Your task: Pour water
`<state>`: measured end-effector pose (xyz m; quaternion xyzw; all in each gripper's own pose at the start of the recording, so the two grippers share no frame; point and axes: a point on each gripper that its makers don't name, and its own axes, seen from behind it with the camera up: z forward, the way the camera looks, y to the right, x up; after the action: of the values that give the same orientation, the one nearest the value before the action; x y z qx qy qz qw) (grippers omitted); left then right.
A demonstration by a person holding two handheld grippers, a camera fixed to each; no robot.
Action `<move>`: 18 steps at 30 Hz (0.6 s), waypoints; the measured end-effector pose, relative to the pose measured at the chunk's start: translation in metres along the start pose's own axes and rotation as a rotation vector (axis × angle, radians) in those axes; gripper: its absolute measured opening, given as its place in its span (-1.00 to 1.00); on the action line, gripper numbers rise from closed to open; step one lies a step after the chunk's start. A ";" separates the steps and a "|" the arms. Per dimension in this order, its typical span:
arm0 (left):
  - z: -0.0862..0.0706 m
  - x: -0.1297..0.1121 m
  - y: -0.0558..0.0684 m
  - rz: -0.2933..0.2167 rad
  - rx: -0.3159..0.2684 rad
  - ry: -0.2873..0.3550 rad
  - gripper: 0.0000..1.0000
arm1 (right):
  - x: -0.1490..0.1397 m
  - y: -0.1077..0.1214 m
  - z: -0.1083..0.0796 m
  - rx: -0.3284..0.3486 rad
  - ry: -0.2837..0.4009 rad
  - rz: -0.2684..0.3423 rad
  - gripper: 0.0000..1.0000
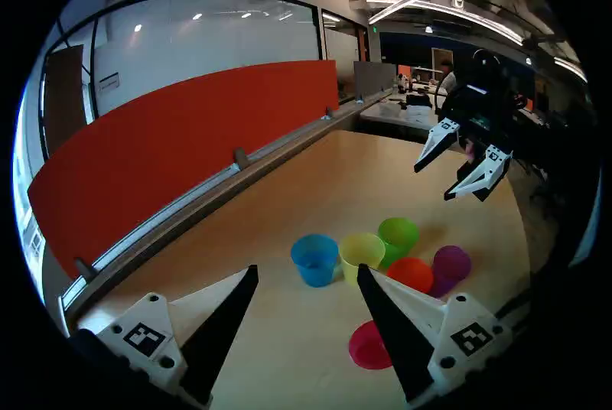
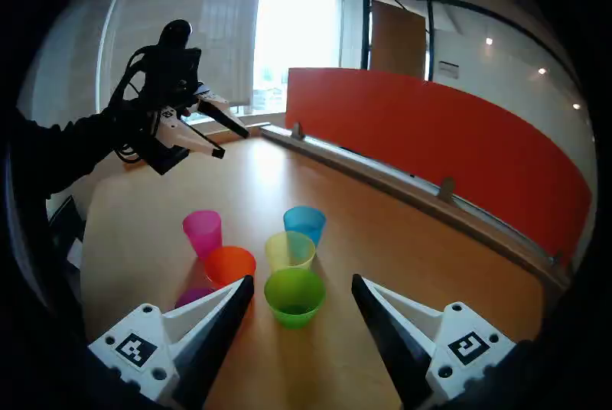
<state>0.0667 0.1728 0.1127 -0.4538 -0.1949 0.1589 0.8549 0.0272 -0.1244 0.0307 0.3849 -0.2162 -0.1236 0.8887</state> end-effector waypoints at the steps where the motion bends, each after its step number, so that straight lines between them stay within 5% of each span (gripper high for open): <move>1: 0.002 -0.001 0.000 0.005 -0.004 -0.006 0.92 | -0.002 0.000 0.001 0.002 -0.004 0.001 0.99; 18: 0.041 -0.026 0.003 0.068 -0.089 -0.130 0.93 | -0.026 -0.002 0.028 0.033 -0.060 0.003 0.99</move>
<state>0.0243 0.1925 0.1266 -0.4866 -0.2413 0.2083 0.8134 -0.0094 -0.1330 0.0390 0.3954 -0.2453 -0.1302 0.8755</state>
